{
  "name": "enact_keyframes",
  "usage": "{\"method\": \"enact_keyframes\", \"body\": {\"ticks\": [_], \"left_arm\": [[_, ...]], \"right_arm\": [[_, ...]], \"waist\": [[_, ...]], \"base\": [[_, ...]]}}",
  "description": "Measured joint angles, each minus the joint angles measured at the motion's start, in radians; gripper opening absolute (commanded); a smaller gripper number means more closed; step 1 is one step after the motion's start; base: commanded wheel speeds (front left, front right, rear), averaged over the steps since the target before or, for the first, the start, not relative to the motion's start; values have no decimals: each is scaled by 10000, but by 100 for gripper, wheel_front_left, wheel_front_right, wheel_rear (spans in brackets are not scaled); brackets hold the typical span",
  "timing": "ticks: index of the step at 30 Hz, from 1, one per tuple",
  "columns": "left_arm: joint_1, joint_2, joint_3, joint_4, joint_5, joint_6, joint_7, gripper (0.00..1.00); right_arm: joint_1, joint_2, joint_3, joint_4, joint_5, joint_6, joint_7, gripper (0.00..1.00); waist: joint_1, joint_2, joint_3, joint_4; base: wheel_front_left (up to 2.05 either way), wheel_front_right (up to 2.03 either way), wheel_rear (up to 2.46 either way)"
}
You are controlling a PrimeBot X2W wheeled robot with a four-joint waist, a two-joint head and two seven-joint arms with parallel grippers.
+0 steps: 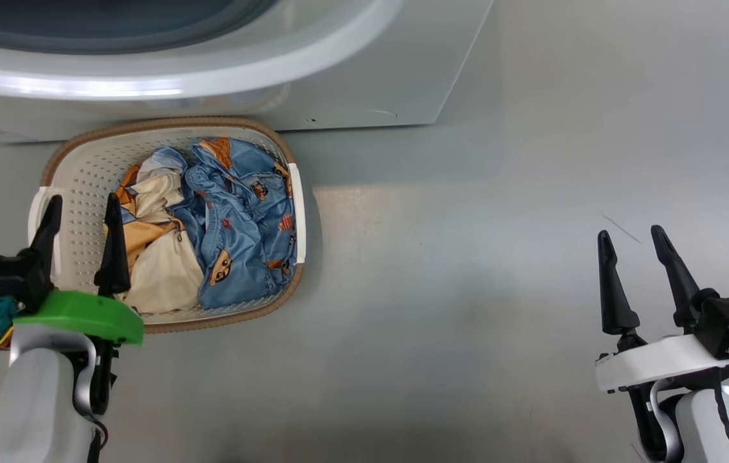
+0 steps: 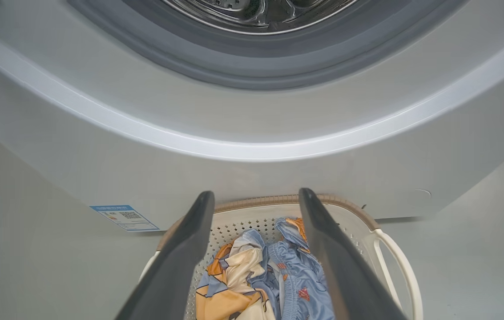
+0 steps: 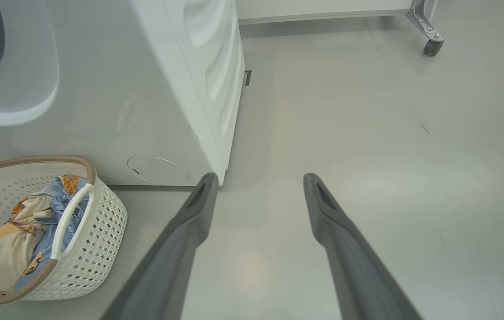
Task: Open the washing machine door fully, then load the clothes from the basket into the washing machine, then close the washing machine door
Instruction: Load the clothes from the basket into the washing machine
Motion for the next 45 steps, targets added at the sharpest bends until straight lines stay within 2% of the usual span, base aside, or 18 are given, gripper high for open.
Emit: {"method": "enact_keyframes", "body": {"ticks": [10,22,28,34,42,45], "left_arm": [[-1146,326,-69,454,-92,-2,182,100],[-2274,1097,-387,2082,-73,-35,1012,100],[-2421,1198,-704,2918,-71,-42,1553,100],[-2710,1749,-943,3668,107,-44,2073,100],[-3192,2013,-1279,4399,146,-46,2947,100],[-3366,2253,-1365,4569,499,-46,3081,100]], "right_arm": [[-625,88,105,-153,-19,-2,-2,100],[-1432,165,288,-13,-36,-2,-15,100],[-1609,255,324,121,-36,-10,-17,100],[-1760,343,387,257,-35,-10,-44,100],[-1827,389,435,288,-4,-10,-44,100],[-1845,408,447,282,-4,-10,-44,100]], "waist": [[1,0,1300,-261],[0,0,2754,-671],[0,0,3070,-927],[-1,0,3316,-1124],[-1,0,3553,-1344],[0,0,3642,-1430]], "base": [[0,0,0],[0,0,0],[0,0,0],[0,0,0],[0,0,0],[0,0,0]]}}
